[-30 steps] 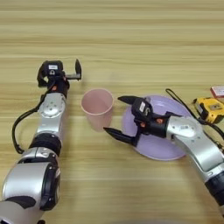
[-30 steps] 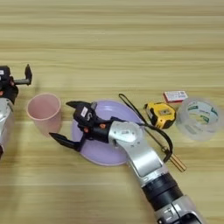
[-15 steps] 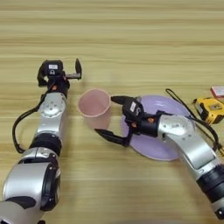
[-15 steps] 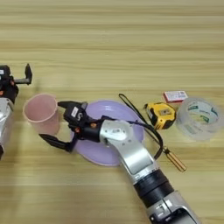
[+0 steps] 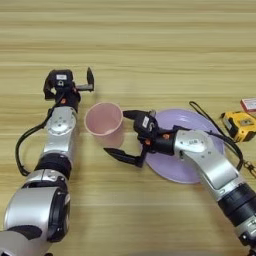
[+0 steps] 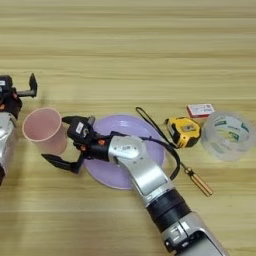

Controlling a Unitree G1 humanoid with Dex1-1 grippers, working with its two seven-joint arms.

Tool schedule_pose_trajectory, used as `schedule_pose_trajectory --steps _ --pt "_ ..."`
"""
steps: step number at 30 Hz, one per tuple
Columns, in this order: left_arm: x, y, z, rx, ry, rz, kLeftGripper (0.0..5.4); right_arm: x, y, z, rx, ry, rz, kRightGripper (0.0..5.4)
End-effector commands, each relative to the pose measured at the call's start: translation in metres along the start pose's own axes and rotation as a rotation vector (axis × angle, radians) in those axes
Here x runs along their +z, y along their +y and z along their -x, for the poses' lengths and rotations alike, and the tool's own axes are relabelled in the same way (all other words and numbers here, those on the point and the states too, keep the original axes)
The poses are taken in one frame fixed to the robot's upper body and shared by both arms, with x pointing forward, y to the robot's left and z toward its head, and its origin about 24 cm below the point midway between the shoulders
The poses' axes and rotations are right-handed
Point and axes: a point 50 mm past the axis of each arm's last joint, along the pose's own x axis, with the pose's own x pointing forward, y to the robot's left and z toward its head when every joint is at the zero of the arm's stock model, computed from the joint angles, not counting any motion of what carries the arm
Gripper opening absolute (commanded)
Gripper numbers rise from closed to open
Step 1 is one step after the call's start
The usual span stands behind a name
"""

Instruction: Move the objects on the table

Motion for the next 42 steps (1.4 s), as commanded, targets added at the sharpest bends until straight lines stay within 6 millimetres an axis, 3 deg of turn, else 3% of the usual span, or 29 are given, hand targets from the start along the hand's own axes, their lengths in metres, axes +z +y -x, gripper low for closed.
schedule_pose_trajectory --steps 1,24,42 --pt "0.0 -0.001 0.0 -0.006 0.007 -0.008 5.4 0.005 -0.005 -0.004 -0.018 -0.016 0.035 5.38" --pt "0.0 0.002 0.0 -0.004 0.007 -0.007 5.4 -0.007 -0.007 -0.029 -0.052 0.0 0.032 5.38" --pt "0.0 0.003 0.0 -0.004 0.006 -0.006 5.4 -0.007 -0.014 -0.033 -0.121 -0.028 0.006 5.38"
